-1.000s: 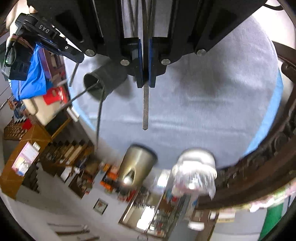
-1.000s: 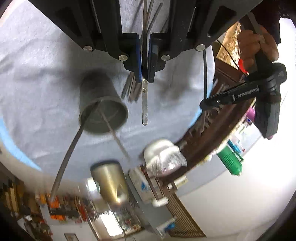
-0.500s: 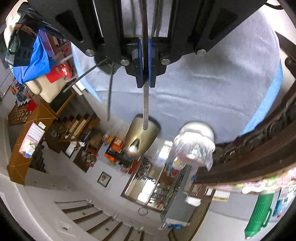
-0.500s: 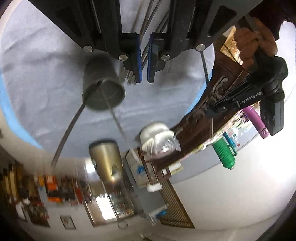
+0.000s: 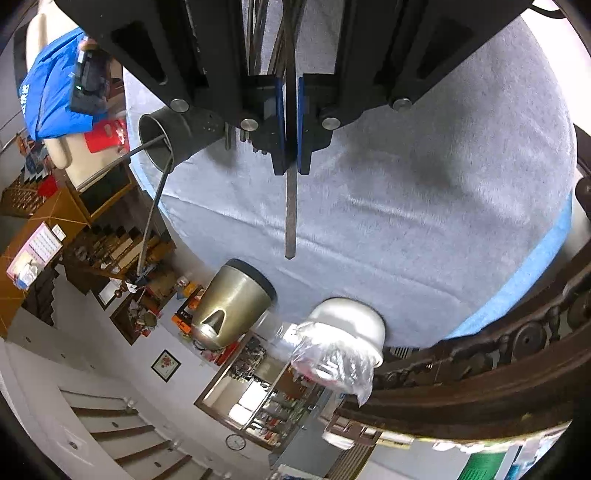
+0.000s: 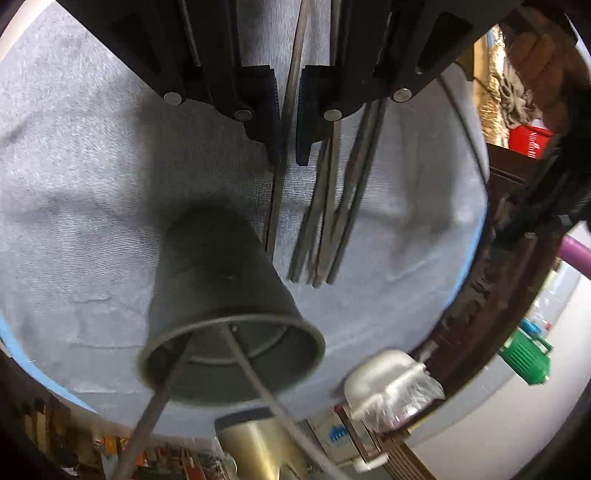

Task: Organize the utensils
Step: 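Lift the chopstick with the right gripper and carry it over the grey cup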

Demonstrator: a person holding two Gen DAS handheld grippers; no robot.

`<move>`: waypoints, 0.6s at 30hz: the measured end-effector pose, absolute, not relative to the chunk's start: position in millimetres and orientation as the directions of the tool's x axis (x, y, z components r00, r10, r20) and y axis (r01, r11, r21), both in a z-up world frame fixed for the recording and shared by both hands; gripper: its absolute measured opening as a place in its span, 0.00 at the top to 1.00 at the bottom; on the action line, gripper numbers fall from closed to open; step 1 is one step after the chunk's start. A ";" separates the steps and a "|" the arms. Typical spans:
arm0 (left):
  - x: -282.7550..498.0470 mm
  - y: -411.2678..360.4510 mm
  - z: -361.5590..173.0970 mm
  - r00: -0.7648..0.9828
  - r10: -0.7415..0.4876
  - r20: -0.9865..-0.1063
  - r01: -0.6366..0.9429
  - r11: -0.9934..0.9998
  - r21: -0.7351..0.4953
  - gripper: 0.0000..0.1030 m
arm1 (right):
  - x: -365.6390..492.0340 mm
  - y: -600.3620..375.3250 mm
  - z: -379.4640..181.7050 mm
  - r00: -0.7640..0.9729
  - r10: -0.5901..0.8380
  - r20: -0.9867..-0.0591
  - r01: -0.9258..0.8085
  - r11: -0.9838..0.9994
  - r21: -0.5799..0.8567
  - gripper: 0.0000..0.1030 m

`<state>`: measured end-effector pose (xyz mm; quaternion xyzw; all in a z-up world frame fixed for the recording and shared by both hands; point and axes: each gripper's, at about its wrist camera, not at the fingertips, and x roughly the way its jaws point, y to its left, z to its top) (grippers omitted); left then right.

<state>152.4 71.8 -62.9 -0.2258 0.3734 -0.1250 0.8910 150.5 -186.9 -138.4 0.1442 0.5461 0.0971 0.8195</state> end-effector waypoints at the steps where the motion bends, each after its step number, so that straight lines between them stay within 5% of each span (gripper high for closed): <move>1: 152.3 70.9 -62.8 0.691 -0.390 -0.608 0.057 0.869 -0.492 0.94 | 153.7 -184.2 -140.5 0.378 0.301 -0.875 0.001 0.945 0.326 0.90; 12: 144.7 68.9 -60.7 0.700 -0.384 -0.602 0.070 0.876 -0.477 0.94 | 159.5 -167.2 -147.5 0.387 0.223 -0.895 -0.065 0.975 0.214 0.93; 18: 138.5 70.4 -46.6 0.731 -0.376 -0.569 0.082 0.877 -0.474 0.94 | 141.5 -167.8 -114.5 0.501 0.286 -0.817 -0.151 0.958 0.244 0.94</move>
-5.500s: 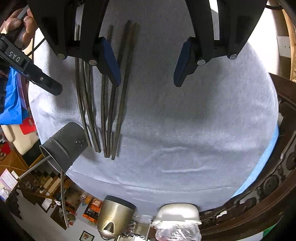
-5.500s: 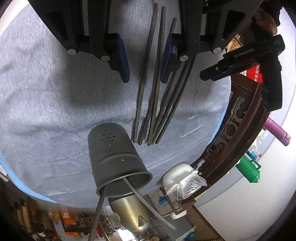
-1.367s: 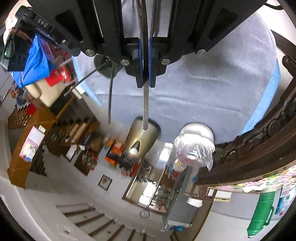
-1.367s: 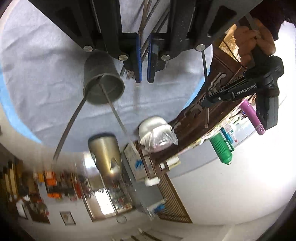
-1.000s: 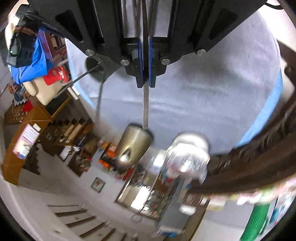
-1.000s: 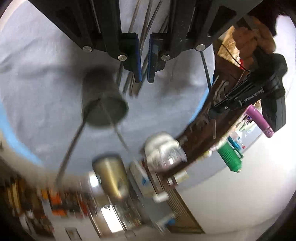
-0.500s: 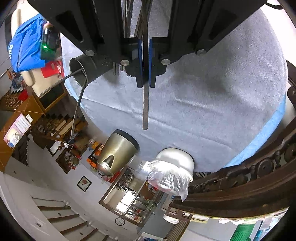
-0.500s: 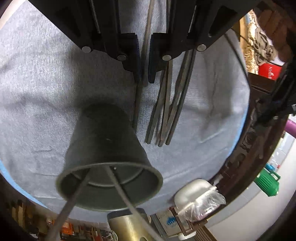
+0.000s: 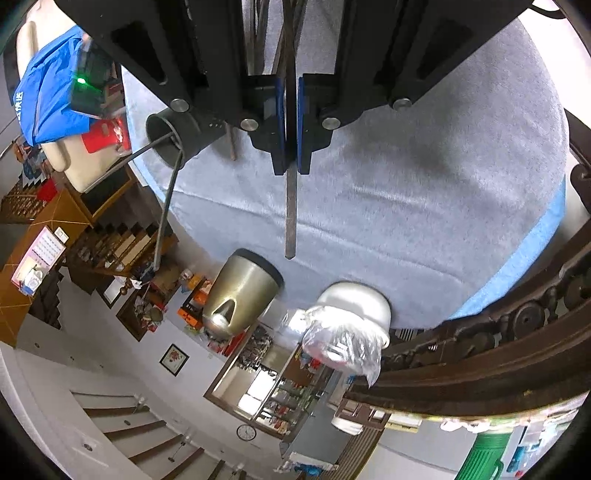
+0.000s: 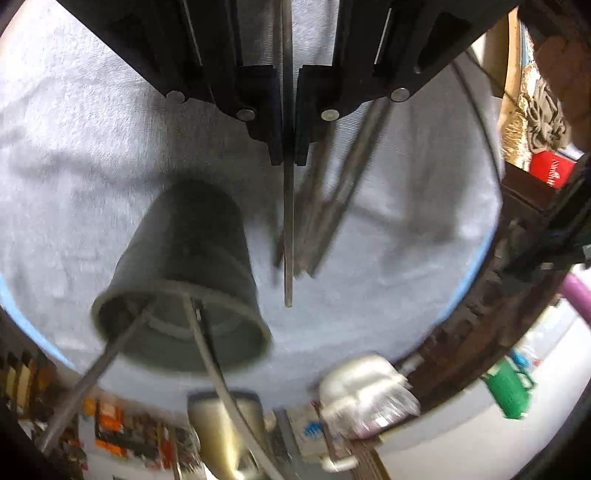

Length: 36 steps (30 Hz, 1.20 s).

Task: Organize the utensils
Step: 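Lift the chopstick with the right gripper and carry it over the grey cup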

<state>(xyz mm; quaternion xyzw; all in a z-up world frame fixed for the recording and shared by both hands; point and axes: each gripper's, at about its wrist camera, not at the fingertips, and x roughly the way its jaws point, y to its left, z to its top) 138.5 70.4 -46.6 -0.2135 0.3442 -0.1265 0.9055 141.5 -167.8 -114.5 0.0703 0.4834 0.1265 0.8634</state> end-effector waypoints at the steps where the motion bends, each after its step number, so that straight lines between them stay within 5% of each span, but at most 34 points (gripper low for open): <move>1: 137.7 69.7 -44.4 0.734 -0.376 -0.566 0.085 0.877 -0.472 0.94 | 138.5 -169.4 -108.6 0.520 0.301 -0.799 -0.162 0.954 0.254 0.94; 8: 134.9 58.3 -18.2 0.756 -0.394 -0.522 0.126 0.871 -0.474 0.94 | 110.2 -195.8 -50.5 0.710 0.424 -0.562 -0.231 0.894 0.383 0.94; 17: 153.3 16.3 41.0 0.842 -0.391 -0.373 0.206 0.870 -0.448 0.94 | 113.6 -244.2 2.5 0.899 0.343 -0.273 -0.197 0.872 0.448 0.94; 29: 203.9 -51.6 62.7 0.921 -0.327 -0.211 0.234 0.898 -0.371 0.94 | 167.7 -240.4 2.0 0.974 0.152 -0.168 -0.085 0.932 0.352 0.94; 36: 223.6 -75.3 28.9 0.912 -0.327 -0.249 0.234 0.911 -0.338 0.94 | 178.5 -229.3 -20.6 0.973 0.115 -0.200 -0.057 0.959 0.278 0.94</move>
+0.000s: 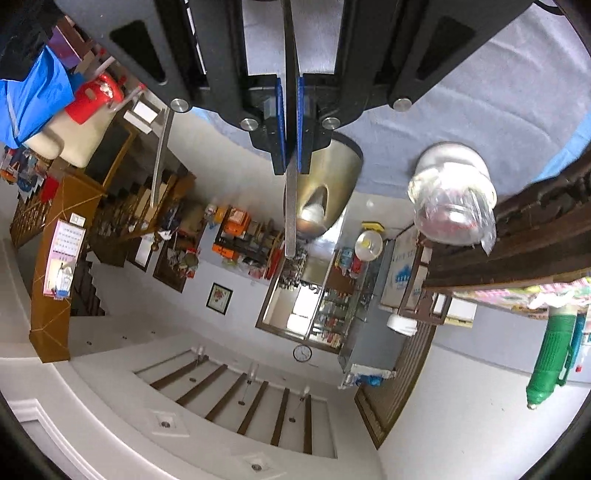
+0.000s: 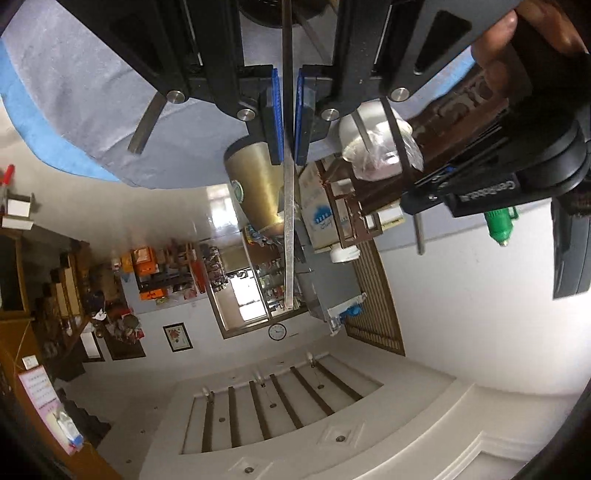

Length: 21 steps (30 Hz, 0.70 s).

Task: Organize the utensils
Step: 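Lift the chopstick with the right gripper and carry it over the grey cup, then drop the chopstick into the grey cup by opening the right gripper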

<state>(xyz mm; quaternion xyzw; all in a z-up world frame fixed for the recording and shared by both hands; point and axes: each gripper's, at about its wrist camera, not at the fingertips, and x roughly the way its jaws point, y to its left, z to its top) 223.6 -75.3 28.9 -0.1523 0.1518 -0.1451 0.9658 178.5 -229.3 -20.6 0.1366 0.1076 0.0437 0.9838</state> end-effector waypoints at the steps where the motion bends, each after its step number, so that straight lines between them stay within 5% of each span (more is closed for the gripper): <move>1: 224.5 -77.0 25.8 0.912 -0.324 -0.253 0.232 0.914 -0.333 0.94 | 179.4 -228.1 -24.6 0.972 0.115 -0.205 -0.055 0.960 0.276 0.94; 21: 178.8 -70.1 2.2 0.838 -0.406 -0.366 0.308 0.904 -0.298 0.94 | 122.6 -233.3 -34.1 0.948 0.155 -0.280 -0.090 0.969 0.230 0.93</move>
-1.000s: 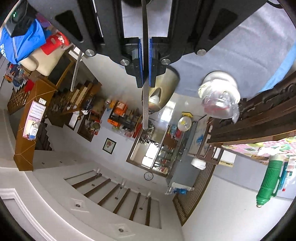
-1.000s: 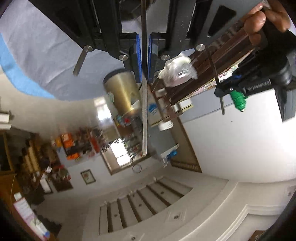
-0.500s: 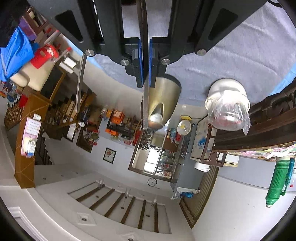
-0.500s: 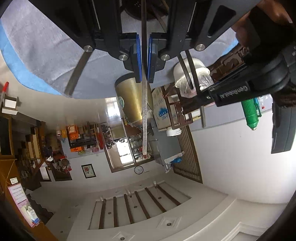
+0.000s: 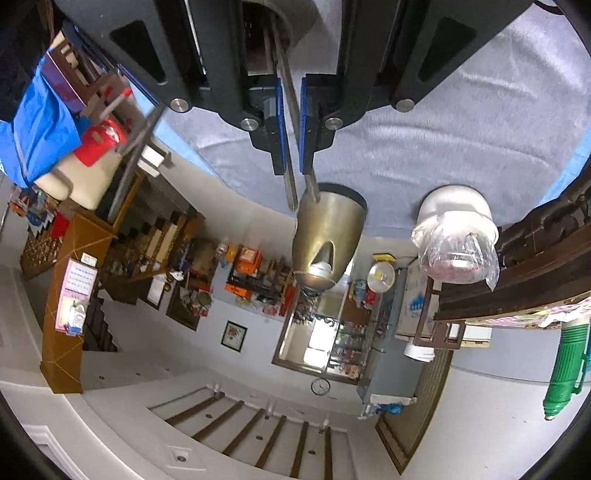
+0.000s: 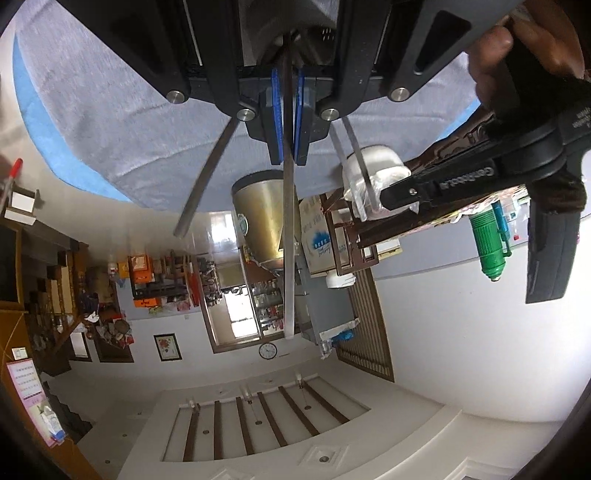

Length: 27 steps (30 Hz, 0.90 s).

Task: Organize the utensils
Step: 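Drop the chopstick into the grey cup by opening the right gripper, then move the right gripper back toward the remaining chopsticks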

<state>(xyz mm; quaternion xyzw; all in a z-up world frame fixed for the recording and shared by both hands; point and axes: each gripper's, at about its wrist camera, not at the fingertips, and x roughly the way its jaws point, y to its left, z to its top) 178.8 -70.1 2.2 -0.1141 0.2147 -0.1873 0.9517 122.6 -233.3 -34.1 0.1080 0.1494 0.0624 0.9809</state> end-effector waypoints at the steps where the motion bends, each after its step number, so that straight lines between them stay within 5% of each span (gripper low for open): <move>1: 174.7 -68.7 2.7 0.833 -0.412 -0.370 0.314 0.902 -0.296 0.92 | 118.0 -234.9 -34.6 0.946 0.159 -0.281 -0.094 0.968 0.233 0.93; 3: 163.4 -60.9 3.6 0.824 -0.420 -0.381 0.324 0.900 -0.292 0.84 | 105.7 -233.4 -32.2 0.943 0.164 -0.291 -0.098 0.968 0.229 0.93; 5: 151.4 -52.3 2.7 0.823 -0.405 -0.398 0.314 0.909 -0.274 0.59 | 97.2 -233.9 -30.9 0.934 0.172 -0.312 -0.099 0.966 0.237 0.92; 10: 129.9 -31.5 -10.1 0.795 -0.381 -0.472 0.285 0.921 -0.264 0.47 | 67.8 -241.1 -33.2 0.925 0.176 -0.337 -0.078 0.956 0.283 0.92; 27: 73.6 16.0 -105.1 0.567 -0.264 -0.780 0.136 0.964 -0.228 0.40 | 33.5 -234.5 -110.7 0.721 0.382 -0.578 -0.069 0.870 0.489 0.91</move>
